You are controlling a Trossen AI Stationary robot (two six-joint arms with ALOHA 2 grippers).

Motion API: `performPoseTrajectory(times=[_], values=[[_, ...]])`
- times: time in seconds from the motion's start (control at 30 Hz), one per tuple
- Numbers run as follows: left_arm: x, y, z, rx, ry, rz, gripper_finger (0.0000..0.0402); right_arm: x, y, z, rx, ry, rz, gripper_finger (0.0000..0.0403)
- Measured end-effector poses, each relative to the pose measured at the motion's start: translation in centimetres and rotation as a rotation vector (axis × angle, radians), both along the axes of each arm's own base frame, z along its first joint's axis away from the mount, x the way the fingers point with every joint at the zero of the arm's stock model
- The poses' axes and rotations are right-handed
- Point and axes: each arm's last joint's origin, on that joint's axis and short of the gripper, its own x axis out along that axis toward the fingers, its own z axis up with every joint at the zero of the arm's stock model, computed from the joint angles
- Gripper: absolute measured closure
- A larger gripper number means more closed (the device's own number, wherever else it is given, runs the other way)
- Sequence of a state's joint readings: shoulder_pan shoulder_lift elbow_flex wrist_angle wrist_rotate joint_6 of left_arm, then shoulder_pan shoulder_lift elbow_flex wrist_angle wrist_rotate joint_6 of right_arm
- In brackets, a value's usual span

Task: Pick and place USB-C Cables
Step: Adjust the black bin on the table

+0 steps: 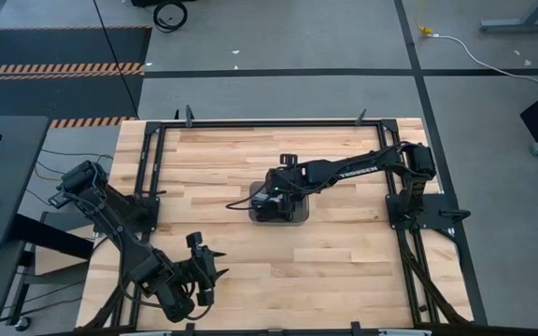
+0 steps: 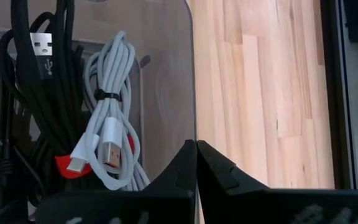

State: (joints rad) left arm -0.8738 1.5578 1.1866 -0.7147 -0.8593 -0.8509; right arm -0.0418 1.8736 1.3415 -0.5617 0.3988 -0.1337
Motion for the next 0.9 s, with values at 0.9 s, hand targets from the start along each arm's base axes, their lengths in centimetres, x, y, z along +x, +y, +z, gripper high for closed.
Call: performPoseTrajectory(times=[0.9], values=[[0.02,-0.02,0.02,-0.006,-0.003,0.002,0.0209,0.05,-0.08,0.06,-0.061,0.012,0.020,0.0399]])
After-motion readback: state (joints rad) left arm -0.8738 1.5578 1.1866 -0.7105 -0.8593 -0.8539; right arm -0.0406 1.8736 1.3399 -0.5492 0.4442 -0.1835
